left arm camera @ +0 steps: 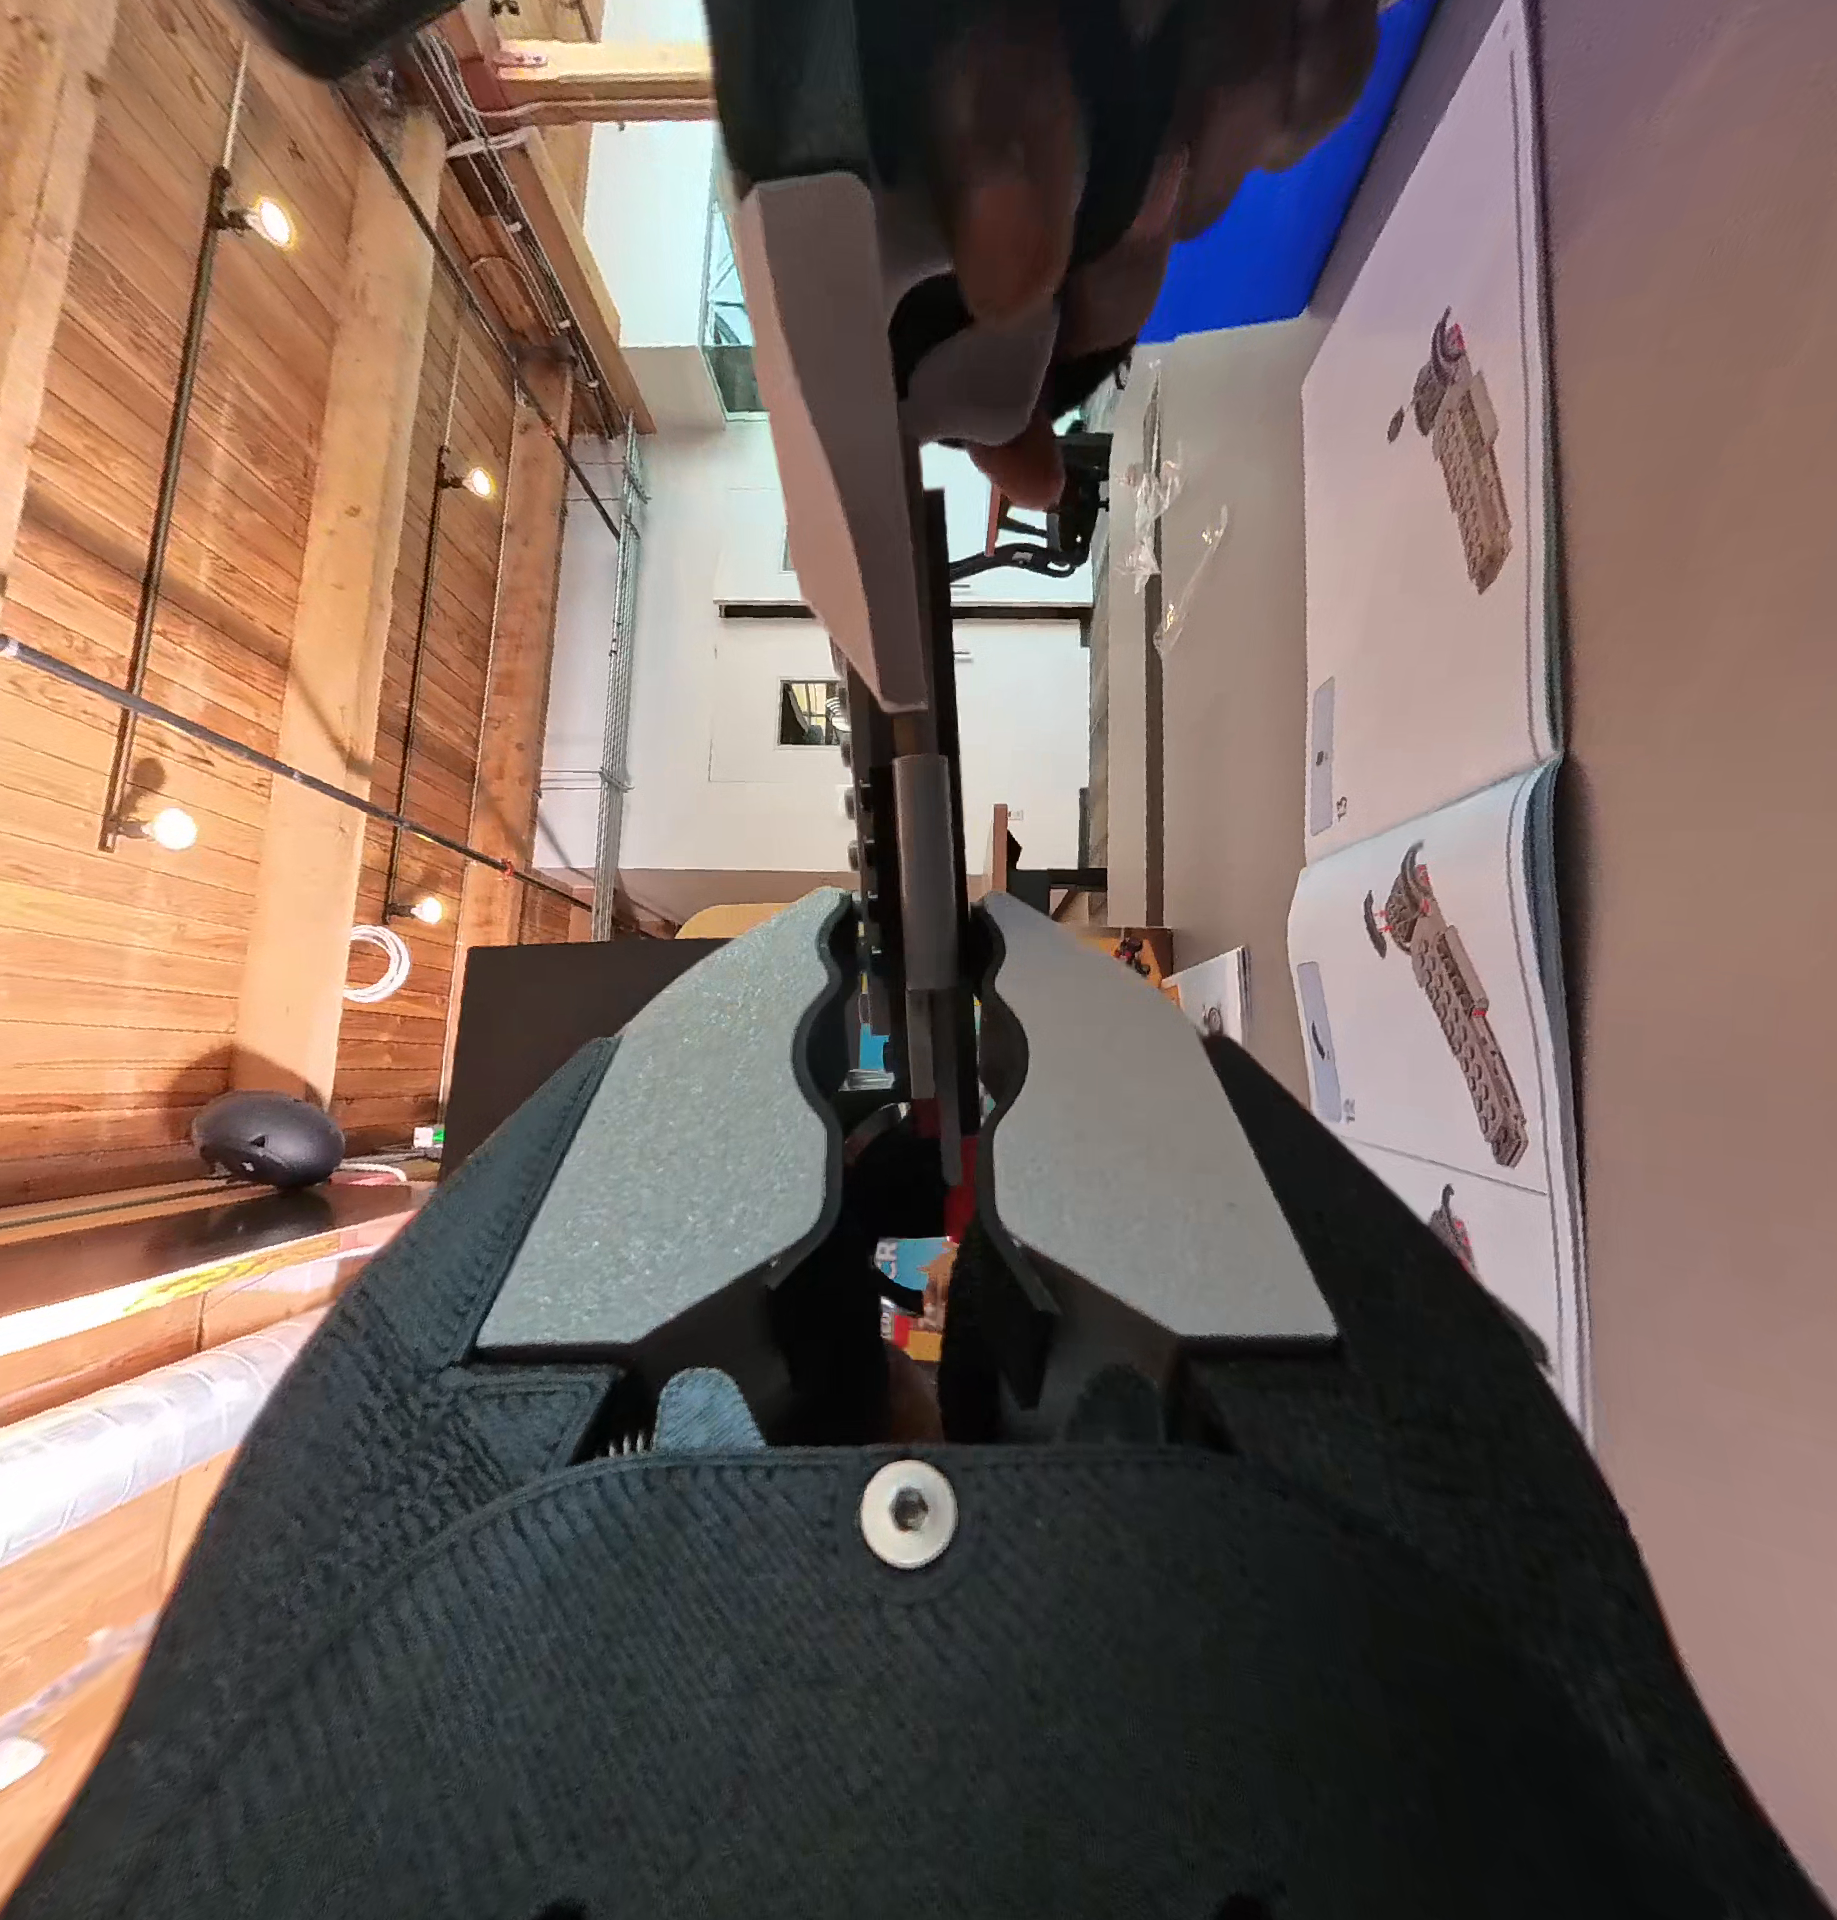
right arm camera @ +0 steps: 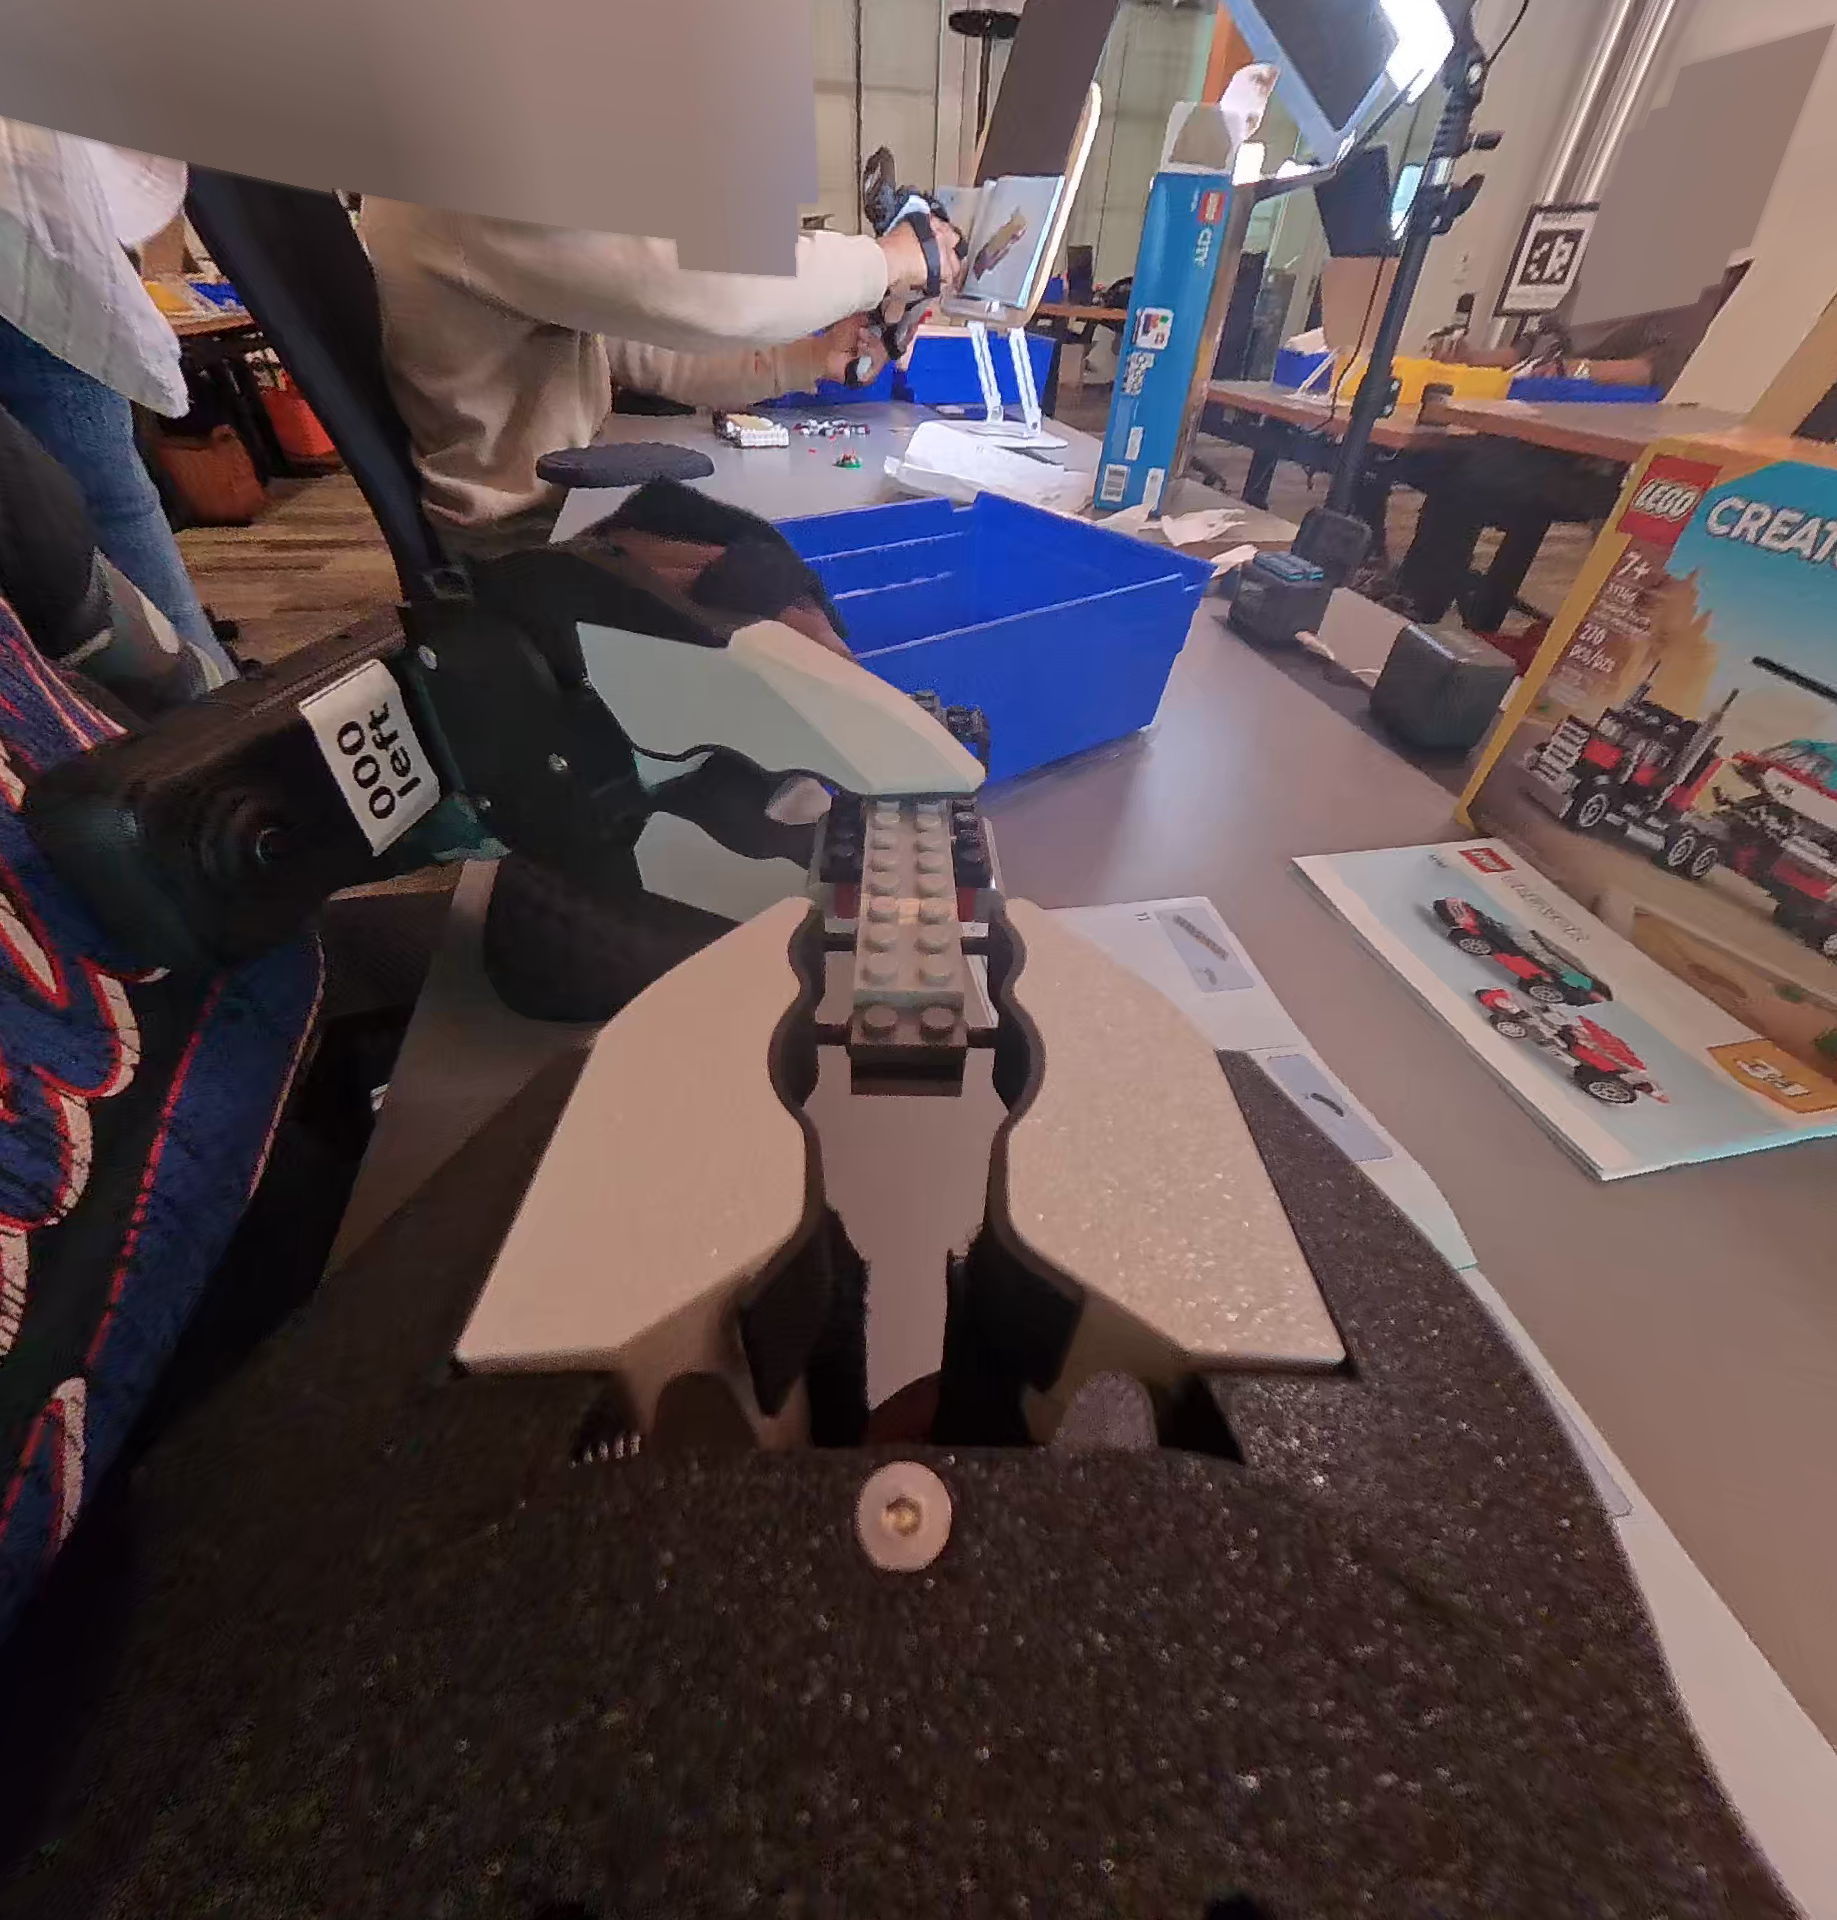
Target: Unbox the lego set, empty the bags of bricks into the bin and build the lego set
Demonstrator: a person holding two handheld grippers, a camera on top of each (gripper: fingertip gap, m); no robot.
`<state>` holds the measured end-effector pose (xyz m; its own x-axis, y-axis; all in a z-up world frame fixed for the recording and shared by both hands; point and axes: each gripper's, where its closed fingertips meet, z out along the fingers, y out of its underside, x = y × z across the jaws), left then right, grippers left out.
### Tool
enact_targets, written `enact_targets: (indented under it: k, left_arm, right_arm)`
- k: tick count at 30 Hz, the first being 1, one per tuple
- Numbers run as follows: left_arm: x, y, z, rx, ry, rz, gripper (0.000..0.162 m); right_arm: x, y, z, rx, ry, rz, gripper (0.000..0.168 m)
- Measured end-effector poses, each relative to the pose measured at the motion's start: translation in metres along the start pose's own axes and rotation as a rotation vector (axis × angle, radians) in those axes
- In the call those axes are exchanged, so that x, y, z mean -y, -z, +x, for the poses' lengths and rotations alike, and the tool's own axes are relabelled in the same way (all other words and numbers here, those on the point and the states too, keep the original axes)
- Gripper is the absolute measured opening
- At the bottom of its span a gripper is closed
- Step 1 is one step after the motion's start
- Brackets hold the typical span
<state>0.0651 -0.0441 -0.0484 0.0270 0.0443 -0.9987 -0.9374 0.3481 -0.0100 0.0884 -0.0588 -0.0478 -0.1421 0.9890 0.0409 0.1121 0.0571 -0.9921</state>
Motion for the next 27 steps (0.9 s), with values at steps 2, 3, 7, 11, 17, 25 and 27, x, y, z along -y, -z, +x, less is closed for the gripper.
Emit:
enact_targets:
  k: [2,3,7,11,17,25,27]
  left_arm:
    - [0.002,0.002,-0.004,0.028,0.087,0.013,0.022]
    - [0.003,0.004,-0.009,0.049,0.16,0.024,0.026]
    - [-0.012,0.016,-0.032,0.173,0.669,0.032,0.039]
    - [-0.017,0.01,-0.028,0.101,1.673,0.152,0.044]
    - [0.014,-0.021,-0.026,-0.267,2.517,0.526,0.053]
    - [0.023,-0.023,-0.016,-0.5,2.488,0.548,0.02]
    - [0.023,-0.014,-0.006,-0.697,2.401,0.48,0.02]
  right_arm:
    - [0.002,0.004,0.002,-0.032,0.018,0.027,0.03]
    - [0.003,0.007,0.003,-0.054,0.024,0.045,0.03]
    - [0.006,0.025,0.024,-0.275,0.065,0.112,0.03]
    - [0.015,0.038,0.037,-0.54,0.204,0.176,0.03]
    - [0.023,0.024,0.029,-0.685,0.412,0.134,0.03]
    - [0.008,0.011,0.018,-0.634,0.396,0.076,0.033]
    - [-0.004,0.006,0.001,-0.405,0.313,0.054,0.037]
